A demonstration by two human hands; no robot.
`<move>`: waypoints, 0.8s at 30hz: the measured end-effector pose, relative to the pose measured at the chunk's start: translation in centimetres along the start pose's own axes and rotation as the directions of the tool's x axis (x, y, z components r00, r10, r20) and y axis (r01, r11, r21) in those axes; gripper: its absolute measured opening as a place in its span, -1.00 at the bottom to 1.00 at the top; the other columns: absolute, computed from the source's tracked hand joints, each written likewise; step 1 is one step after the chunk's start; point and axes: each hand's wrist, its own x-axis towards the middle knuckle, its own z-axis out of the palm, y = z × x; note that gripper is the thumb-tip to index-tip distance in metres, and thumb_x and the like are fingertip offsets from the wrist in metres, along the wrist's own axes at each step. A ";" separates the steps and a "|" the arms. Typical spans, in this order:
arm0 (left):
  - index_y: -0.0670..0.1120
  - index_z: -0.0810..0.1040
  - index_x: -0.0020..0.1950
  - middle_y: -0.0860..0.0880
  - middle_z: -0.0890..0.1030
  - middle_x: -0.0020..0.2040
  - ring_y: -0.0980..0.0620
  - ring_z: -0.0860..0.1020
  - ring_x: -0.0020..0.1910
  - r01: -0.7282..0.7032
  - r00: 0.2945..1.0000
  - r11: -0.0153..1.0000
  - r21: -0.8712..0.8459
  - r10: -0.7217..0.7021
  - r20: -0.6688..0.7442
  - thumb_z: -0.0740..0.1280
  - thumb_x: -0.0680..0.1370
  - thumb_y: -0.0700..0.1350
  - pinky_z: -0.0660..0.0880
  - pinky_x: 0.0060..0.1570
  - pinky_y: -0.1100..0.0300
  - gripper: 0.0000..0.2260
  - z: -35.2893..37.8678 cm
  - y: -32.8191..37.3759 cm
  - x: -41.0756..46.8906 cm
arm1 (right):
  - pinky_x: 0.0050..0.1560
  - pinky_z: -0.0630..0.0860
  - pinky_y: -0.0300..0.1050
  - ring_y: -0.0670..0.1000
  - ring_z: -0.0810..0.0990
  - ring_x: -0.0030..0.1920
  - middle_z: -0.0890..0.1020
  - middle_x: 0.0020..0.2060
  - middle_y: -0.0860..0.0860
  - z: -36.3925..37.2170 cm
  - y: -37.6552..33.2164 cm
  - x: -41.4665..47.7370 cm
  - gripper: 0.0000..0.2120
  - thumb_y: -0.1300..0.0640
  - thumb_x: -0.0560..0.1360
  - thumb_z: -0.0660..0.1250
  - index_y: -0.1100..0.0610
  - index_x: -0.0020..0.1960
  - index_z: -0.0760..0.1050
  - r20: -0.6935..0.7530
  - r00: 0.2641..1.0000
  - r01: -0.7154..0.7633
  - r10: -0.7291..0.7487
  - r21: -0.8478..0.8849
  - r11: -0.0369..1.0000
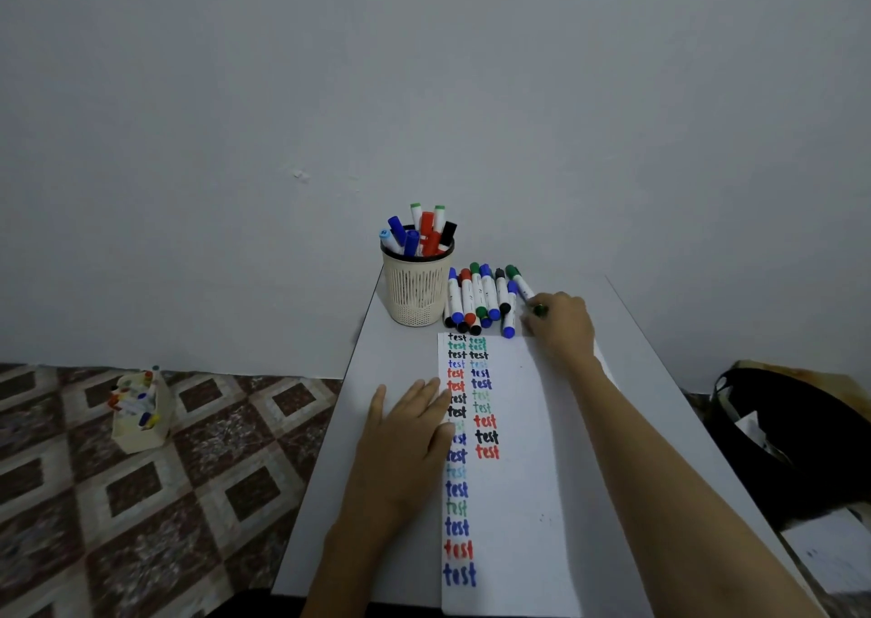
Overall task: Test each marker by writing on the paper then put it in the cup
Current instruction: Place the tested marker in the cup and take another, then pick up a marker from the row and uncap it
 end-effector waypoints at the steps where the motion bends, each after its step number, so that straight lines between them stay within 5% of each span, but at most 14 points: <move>1: 0.05 0.11 0.48 0.11 0.13 0.50 0.22 0.02 0.46 -0.001 1.000 1.000 -0.002 0.001 -0.004 -0.17 0.56 0.09 -0.27 0.44 0.06 -0.51 -0.1 0.0 0.0 | -0.16 0.38 -0.09 0.17 0.49 0.04 0.60 -0.02 0.15 0.1 0.1 -0.2 -0.82 0.16 0.52 0.34 0.12 0.09 0.64 -0.038 0.999 0.005 -0.004 0.014 1.000; 7: 0.04 0.15 0.48 0.10 0.16 0.49 0.21 0.05 0.46 -0.007 1.000 1.000 -0.023 0.006 -0.023 -0.17 0.52 0.11 -0.24 0.45 0.05 -0.47 -0.3 0.3 -0.1 | -0.15 0.29 -0.24 0.07 0.51 -0.12 0.52 -0.03 0.16 -0.7 -0.1 -1.3 -0.87 0.23 0.52 0.31 0.19 0.02 0.61 -0.323 0.931 -0.059 0.168 0.320 0.946; 11: 0.03 0.19 0.47 0.09 0.20 0.48 0.20 0.09 0.45 -0.022 0.998 0.998 -0.051 0.019 -0.061 -0.12 0.52 0.12 -0.22 0.45 0.08 -0.47 -0.1 0.1 -0.1 | -0.10 0.56 -0.23 0.03 0.56 -0.07 0.48 -0.01 0.07 -2.2 -0.6 -2.6 -0.80 0.23 0.51 0.35 0.20 0.13 0.57 -0.433 0.863 0.092 0.259 0.639 0.764; 14: -0.02 0.24 0.45 0.05 0.27 0.45 0.17 0.17 0.43 -0.051 0.992 0.995 -0.085 0.040 -0.119 -0.15 0.50 0.17 -0.16 0.45 0.08 -0.42 0.2 -0.1 -0.2 | -0.27 0.58 -0.27 0.02 0.55 -0.09 0.52 0.01 0.11 -3.9 -1.5 -4.7 -0.76 0.21 0.51 0.38 0.19 0.16 0.56 -0.332 0.868 0.103 0.369 0.847 0.522; 17: -0.07 0.27 0.43 0.00 0.38 0.39 0.13 0.29 0.38 -0.083 0.976 0.988 -0.127 0.055 -0.212 -0.05 0.51 0.17 0.01 0.46 0.01 -0.44 0.6 -0.2 -0.2 | -0.35 0.50 -0.25 -0.05 0.54 -0.23 0.59 -0.11 0.13 -5.5 -2.9 -8.2 -0.79 0.20 0.52 0.37 0.26 0.11 0.59 -0.171 0.934 0.073 0.315 0.952 0.298; 20: -0.07 0.25 0.43 0.03 0.41 0.34 0.12 0.37 0.29 -0.140 0.964 0.959 -0.246 0.076 -0.255 0.07 0.52 0.18 0.22 0.37 0.08 -0.45 0.0 0.5 -0.6 | -0.44 0.48 -0.26 -0.06 0.54 -0.34 0.59 -0.24 0.08 -5.7 -4.4 -12.4 -0.82 0.21 0.56 0.28 0.31 0.06 0.55 -0.044 0.992 0.011 0.118 0.962 0.272; 24: -0.10 0.36 0.34 0.00 0.51 0.08 0.10 0.50 -0.01 -0.244 0.935 0.917 -0.316 0.136 -0.328 0.09 0.57 0.09 0.51 -0.03 0.20 -0.58 -1.4 1.5 -1.1 | -0.42 0.53 -0.22 0.01 0.58 -0.30 0.60 -0.22 0.12 -4.8 -7.0 -16.8 -0.79 0.16 0.57 0.25 0.29 0.09 0.50 0.116 0.989 -0.089 -0.087 0.960 0.267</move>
